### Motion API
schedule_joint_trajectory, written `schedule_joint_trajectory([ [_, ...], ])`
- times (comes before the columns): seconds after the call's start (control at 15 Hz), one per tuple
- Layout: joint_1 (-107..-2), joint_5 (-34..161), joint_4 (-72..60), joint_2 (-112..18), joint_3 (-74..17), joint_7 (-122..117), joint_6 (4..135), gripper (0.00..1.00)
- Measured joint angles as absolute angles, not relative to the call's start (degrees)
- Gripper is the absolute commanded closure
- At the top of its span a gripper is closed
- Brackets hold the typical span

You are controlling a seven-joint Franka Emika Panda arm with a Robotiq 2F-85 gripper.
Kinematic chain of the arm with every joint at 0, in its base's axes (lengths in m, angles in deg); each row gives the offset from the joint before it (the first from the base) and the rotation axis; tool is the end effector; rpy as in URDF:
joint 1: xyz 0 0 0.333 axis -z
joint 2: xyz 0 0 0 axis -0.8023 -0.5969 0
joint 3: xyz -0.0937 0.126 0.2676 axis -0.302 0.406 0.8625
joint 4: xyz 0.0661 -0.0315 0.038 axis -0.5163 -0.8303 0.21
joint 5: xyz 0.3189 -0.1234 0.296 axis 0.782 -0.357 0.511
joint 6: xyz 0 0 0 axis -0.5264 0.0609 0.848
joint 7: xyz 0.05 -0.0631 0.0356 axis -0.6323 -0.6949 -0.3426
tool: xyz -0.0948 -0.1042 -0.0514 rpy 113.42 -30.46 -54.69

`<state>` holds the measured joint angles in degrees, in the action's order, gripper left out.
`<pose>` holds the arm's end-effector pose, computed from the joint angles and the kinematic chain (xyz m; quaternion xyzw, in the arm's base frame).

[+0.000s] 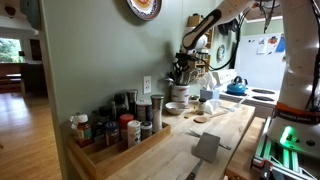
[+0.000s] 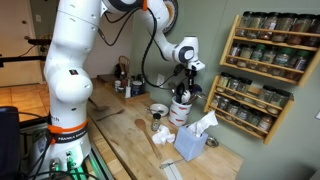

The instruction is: Move the silicon spatula from the utensil holder to the table

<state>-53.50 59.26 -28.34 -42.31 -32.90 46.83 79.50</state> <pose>0.6727 -0.0979 0.3047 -0.8686 0.4673 -0.1649 0.0061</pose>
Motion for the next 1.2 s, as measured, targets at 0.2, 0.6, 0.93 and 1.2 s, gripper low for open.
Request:
schedule_joint_trajectory([
  [0.2, -53.5, 56.9, -28.6, -39.7, -33.2, 49.4, 79.0, 0.97],
  [0.6, -53.4, 53.8, -29.4, -34.3, -33.3, 53.8, 76.8, 0.97],
  [0.93, -52.9, 50.1, -29.5, -30.1, -32.7, 57.0, 73.9, 0.97],
  [1.2, -51.9, 48.7, -29.5, -26.2, -31.2, 57.4, 70.6, 0.97],
])
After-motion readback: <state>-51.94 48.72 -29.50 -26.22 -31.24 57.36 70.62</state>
